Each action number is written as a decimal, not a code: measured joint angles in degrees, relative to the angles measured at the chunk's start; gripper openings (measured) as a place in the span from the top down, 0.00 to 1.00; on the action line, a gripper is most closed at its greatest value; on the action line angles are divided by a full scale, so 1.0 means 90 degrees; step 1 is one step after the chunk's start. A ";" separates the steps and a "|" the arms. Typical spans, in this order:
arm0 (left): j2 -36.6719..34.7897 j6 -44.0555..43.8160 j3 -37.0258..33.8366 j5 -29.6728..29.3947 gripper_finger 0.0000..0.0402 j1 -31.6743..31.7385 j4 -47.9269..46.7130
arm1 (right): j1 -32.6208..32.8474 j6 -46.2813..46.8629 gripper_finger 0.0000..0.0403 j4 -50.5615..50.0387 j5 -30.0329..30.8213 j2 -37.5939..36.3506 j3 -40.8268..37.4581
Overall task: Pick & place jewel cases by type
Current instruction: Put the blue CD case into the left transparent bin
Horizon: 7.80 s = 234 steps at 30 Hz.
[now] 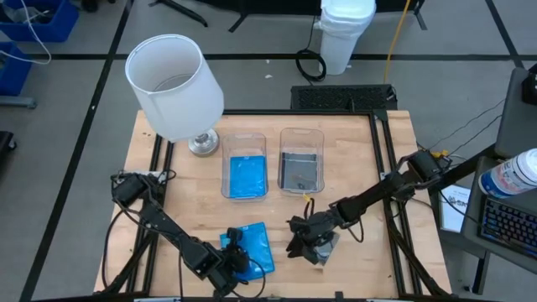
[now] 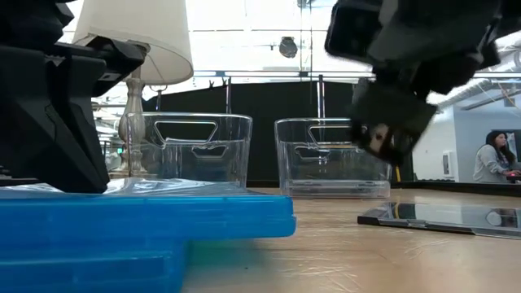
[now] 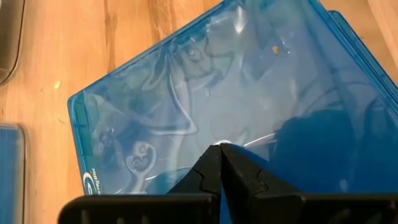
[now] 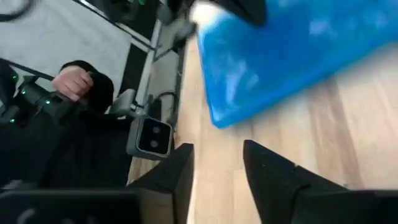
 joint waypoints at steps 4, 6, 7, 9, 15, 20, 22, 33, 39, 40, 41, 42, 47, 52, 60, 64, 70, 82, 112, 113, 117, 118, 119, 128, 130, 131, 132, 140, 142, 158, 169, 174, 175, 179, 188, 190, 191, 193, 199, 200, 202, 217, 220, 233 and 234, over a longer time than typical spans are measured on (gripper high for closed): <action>0.0001 -0.0057 -0.0087 -0.0023 0.99 -0.0001 0.0080 | -0.0078 0.0940 0.60 -0.0002 -0.0615 0.0521 0.0278; 0.0007 -0.0006 -0.0087 -0.0029 0.98 -0.0003 0.0088 | -0.0085 0.1380 0.58 0.0063 -0.0773 0.0885 0.0496; 0.0012 0.0009 -0.0087 -0.0050 0.98 -0.0007 0.0092 | -0.0091 0.1529 0.57 0.0061 -0.0879 0.1011 0.0601; 0.0015 0.0011 -0.0087 -0.0077 0.96 -0.0016 0.0084 | -0.0129 0.1800 0.56 0.0160 -0.1076 0.1264 0.0874; 0.0019 0.0040 -0.0104 -0.0163 0.99 -0.0064 0.0088 | -0.0297 0.2527 0.57 0.0166 -0.1232 0.1680 0.1370; 0.0021 0.0045 -0.0193 -0.0244 0.96 -0.0134 0.0171 | -0.0360 0.2817 0.57 -0.0566 -0.1191 0.1791 0.1662; 0.0012 0.0051 -0.0291 -0.0296 0.96 -0.0149 0.0302 | -0.0358 0.2797 0.57 -0.1156 -0.1019 0.1788 0.1748; 0.0000 0.0185 -0.0546 -0.0492 0.97 -0.0222 0.0732 | -0.0359 0.2342 0.58 -0.2294 0.0011 0.1796 0.1835; 0.0000 0.0203 -0.0548 -0.0533 0.97 -0.0222 0.0748 | -0.0219 0.1683 0.58 -0.2386 0.0785 0.1808 0.1853; 0.0000 0.0205 -0.0548 -0.0538 0.96 -0.0224 0.0752 | -0.0196 0.1573 0.58 -0.2394 0.0834 0.1808 0.1882; 0.0000 0.0209 -0.0550 -0.0545 0.95 -0.0224 0.0752 | -0.0168 0.1472 0.58 -0.2391 0.0910 0.1808 0.1909; 0.0000 0.0210 -0.0551 -0.0545 0.95 -0.0224 0.0752 | -0.0141 0.1365 0.58 -0.2384 0.0978 0.1808 0.1932; 0.0000 0.0215 -0.0551 -0.0568 0.99 -0.0224 0.0753 | -0.0121 0.0598 0.58 -0.2759 0.1064 0.1808 0.2085; 0.0000 0.0179 -0.0551 -0.0572 0.95 -0.0245 0.0760 | -0.0119 0.0187 0.58 -0.3685 0.1077 0.1819 0.2059; 0.0000 0.0055 -0.0556 -0.0618 0.97 -0.0295 0.0763 | 0.0071 0.0633 0.58 -0.3485 0.1119 0.1796 0.1726; 0.0005 -0.0008 -0.0558 -0.0617 0.95 -0.0295 0.0764 | 0.0110 0.0722 0.58 -0.3478 0.1088 0.1778 0.1609; 0.0005 -0.0057 -0.0558 -0.0625 0.98 -0.0300 0.0762 | 0.0195 0.0608 0.58 -0.3164 0.1094 0.1762 0.1395; 0.0006 -0.0112 -0.0558 -0.0623 0.97 -0.0301 0.0766 | 0.0422 0.1338 0.58 -0.2167 0.0777 0.1796 0.1425; 0.0012 -0.0093 -0.0568 -0.0711 0.99 -0.0302 0.0871 | 0.0736 0.0905 0.57 -0.2308 0.1204 0.2668 0.2763; 0.0012 -0.0098 -0.0568 -0.0711 0.99 -0.0304 0.0871 | 0.0730 0.0839 0.57 -0.2548 0.1313 0.2616 0.2740; 0.0012 -0.0139 -0.0568 -0.0714 0.95 -0.0330 0.0872 | 0.0715 0.0786 0.58 -0.3012 0.1522 0.2356 0.2489; 0.0012 -0.0147 -0.0568 -0.0717 0.95 -0.0340 0.0874 | 0.0717 0.0833 0.58 -0.3016 0.1541 0.2270 0.2365; 0.0012 -0.0152 -0.0570 -0.0726 0.94 -0.0342 0.0873 | 0.0717 0.0919 0.58 -0.3057 0.1550 0.2184 0.2236; 0.0015 -0.0162 -0.0570 -0.0752 0.98 -0.0373 0.0871 | 0.0717 0.1680 0.58 -0.2893 0.1933 0.1421 0.0857; 0.0015 -0.0164 -0.0570 -0.0752 0.95 -0.0373 0.0874 | 0.0717 0.1785 0.58 -0.2842 0.1961 0.1260 0.0591; 0.0015 -0.0166 -0.0570 -0.0752 0.95 -0.0373 0.0874 | 0.0715 0.1856 0.58 -0.2836 0.1968 0.1188 0.0476; 0.0015 -0.0166 -0.0570 -0.0752 0.95 -0.0373 0.0873 | 0.0714 0.1923 0.58 -0.2815 0.1979 0.1113 0.0365; 0.0015 -0.0176 -0.0570 -0.0752 0.97 -0.0373 0.0878 | 0.0750 0.2174 0.58 -0.4063 0.2487 0.0091 -0.0272; 0.0017 -0.0201 -0.0570 -0.0755 0.95 -0.0373 0.0879 | 0.0787 0.1979 0.58 -0.4227 0.2684 -0.0198 -0.0339; 0.0019 -0.0295 -0.0573 -0.0774 0.98 -0.0370 0.0883 | 0.0824 -0.0728 0.58 -0.3697 0.2349 0.0577 0.2191; 0.0022 -0.0326 -0.0573 -0.0785 0.98 -0.0385 0.0901 | 0.0510 0.0398 0.58 -0.2440 0.0603 0.2204 0.2942; 0.0024 -0.0316 -0.0573 -0.0809 0.97 -0.0397 0.0924 | 0.0515 0.0632 0.58 -0.2196 0.0974 0.2167 0.2917; 0.0024 -0.0312 -0.0573 -0.0811 0.96 -0.0397 0.0930 | 0.0515 0.0786 0.58 -0.2073 0.1074 0.2183 0.2915; 0.0024 -0.0295 -0.0575 -0.0819 0.96 -0.0397 0.0960 | 0.0440 0.1381 0.58 -0.1867 0.1130 0.2267 0.2918; 0.0027 -0.0295 -0.0573 -0.0815 0.95 -0.0402 0.1015 | 0.0333 0.1506 0.58 -0.1700 0.1135 0.2237 0.2778; 0.0027 -0.0288 -0.0573 -0.0818 0.96 -0.0402 0.1012 | 0.0333 0.1478 0.58 -0.1588 0.1165 0.2230 0.2703; 0.0027 -0.0288 -0.0573 -0.0819 0.97 -0.0404 0.1013 | 0.0334 0.1433 0.58 -0.1465 0.1204 0.2228 0.2659; 0.0025 -0.0271 -0.0573 -0.0817 0.99 -0.0404 0.1008 | 0.0343 0.1284 0.58 -0.1212 0.1250 0.2228 0.2594; 0.0026 -0.0276 -0.0570 -0.0839 0.95 -0.0409 0.1005 | 0.0343 0.0893 0.58 -0.1063 0.1246 0.2250 0.2585; 0.0025 -0.0276 -0.0570 -0.0839 0.95 -0.0409 0.1007 | 0.0343 0.0875 0.58 -0.1091 0.1249 0.2250 0.2585; 0.0027 -0.0274 -0.0570 -0.0845 0.97 -0.0409 0.1007 | 0.0343 0.0821 0.58 -0.1206 0.1345 0.2250 0.2592; -0.0945 0.0792 -0.0092 -0.0717 0.93 -0.0974 0.0755 | 0.0442 0.0162 0.58 -0.1877 0.1868 0.2240 0.2597; -0.1040 0.0202 -0.0093 -0.0434 0.98 -0.1121 0.0398 | 0.0514 0.0069 0.58 -0.1851 0.1893 0.2242 0.2597; -0.0671 -0.1080 -0.0094 0.0084 0.99 -0.1190 -0.0306 | 0.0723 -0.0110 0.58 -0.2422 0.1980 0.2028 0.2596; -0.0672 -0.1092 -0.0094 0.0076 0.99 -0.1182 -0.0345 | 0.0759 -0.0200 0.58 -0.2620 0.1992 0.1941 0.2592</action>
